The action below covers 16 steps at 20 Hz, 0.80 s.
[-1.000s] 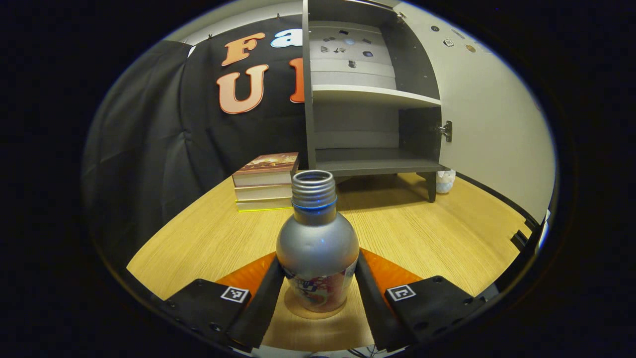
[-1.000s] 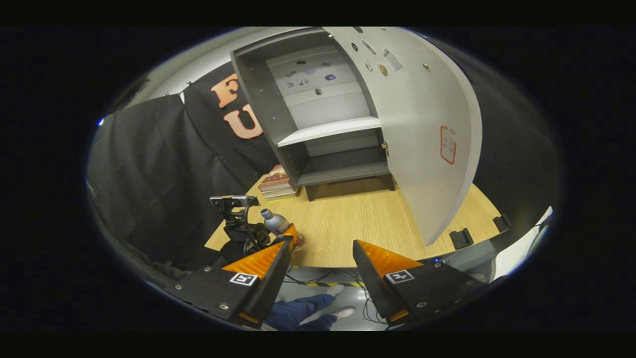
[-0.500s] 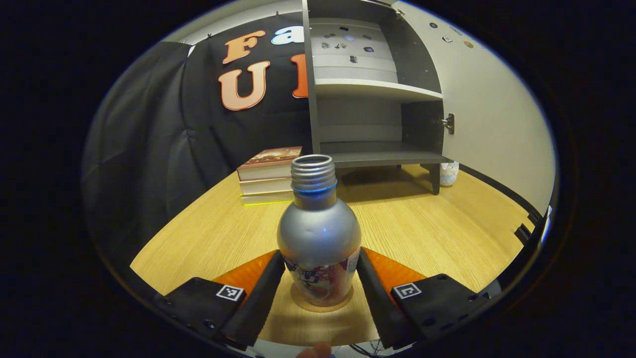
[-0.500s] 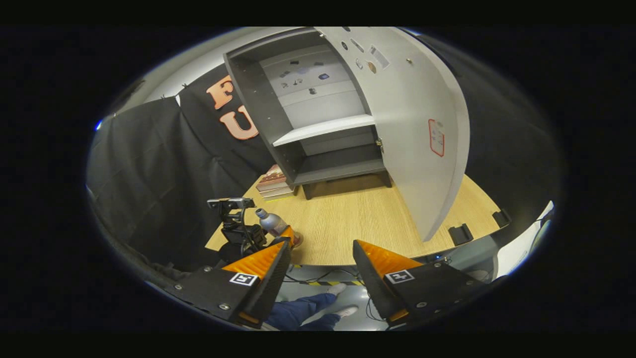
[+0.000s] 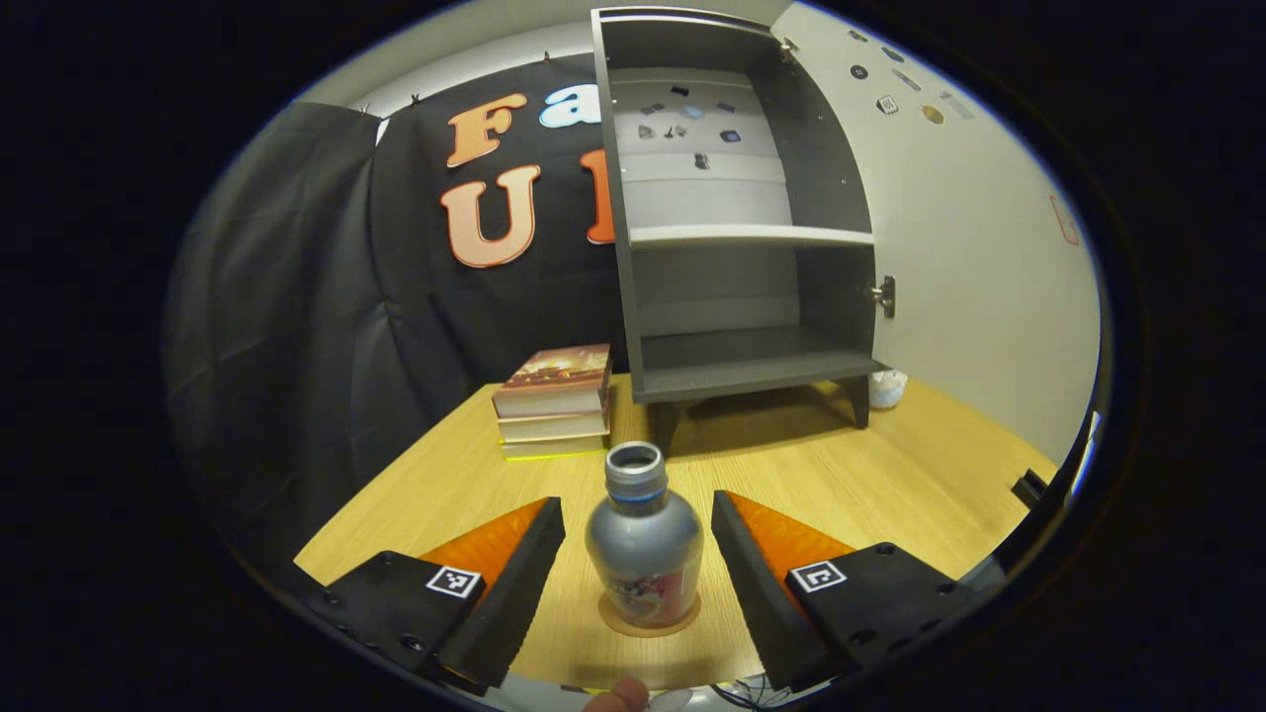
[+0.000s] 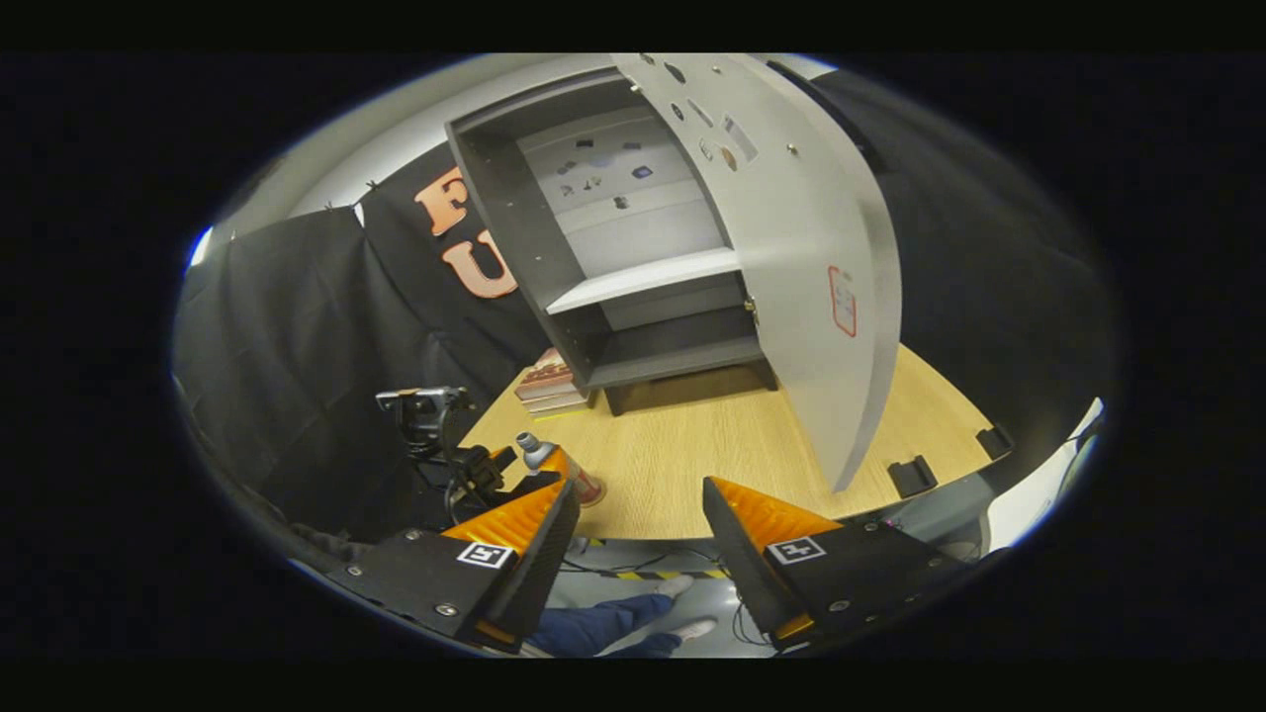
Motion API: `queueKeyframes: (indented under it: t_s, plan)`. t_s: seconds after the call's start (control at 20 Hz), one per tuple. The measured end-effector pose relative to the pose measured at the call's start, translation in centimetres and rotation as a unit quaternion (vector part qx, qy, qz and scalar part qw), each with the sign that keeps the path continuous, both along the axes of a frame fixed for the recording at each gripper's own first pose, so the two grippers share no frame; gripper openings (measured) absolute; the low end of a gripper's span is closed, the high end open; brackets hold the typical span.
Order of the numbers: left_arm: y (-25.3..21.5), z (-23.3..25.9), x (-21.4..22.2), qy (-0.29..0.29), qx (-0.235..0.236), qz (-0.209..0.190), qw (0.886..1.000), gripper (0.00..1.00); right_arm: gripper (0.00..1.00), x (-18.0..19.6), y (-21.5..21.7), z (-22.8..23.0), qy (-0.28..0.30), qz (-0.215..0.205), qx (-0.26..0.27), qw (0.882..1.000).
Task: Open the cabinet door with the right hand, grasp the bottle in the cabinet with the left hand and place it on the coaster, then close the cabinet door with the right hand.
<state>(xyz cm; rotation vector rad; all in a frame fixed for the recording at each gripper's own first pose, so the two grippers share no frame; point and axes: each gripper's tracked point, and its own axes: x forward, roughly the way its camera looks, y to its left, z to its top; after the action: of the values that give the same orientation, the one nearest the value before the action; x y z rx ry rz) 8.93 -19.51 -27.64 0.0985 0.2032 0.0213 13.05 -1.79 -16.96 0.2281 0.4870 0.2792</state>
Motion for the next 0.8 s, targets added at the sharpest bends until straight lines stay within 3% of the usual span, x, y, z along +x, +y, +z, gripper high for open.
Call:
queueKeyframes:
  t_s: [0.35,0.55,0.8]
  plan:
    - [-1.2,9.9,-1.6,-0.046,-0.012,-0.018,0.999,0.98,0.78,1.1,-5.8,10.3,-0.122,-0.034,-0.020,0.992]
    - [-0.8,13.0,-2.2,-0.054,-0.020,-0.017,0.998,0.99,0.78,2.2,-10.4,15.5,-0.181,-0.058,-0.053,0.980]
    - [0.3,15.2,-3.0,-0.061,-0.027,-0.006,0.998,0.97,0.78,2.9,-15.1,18.5,-0.215,-0.088,-0.068,0.970]
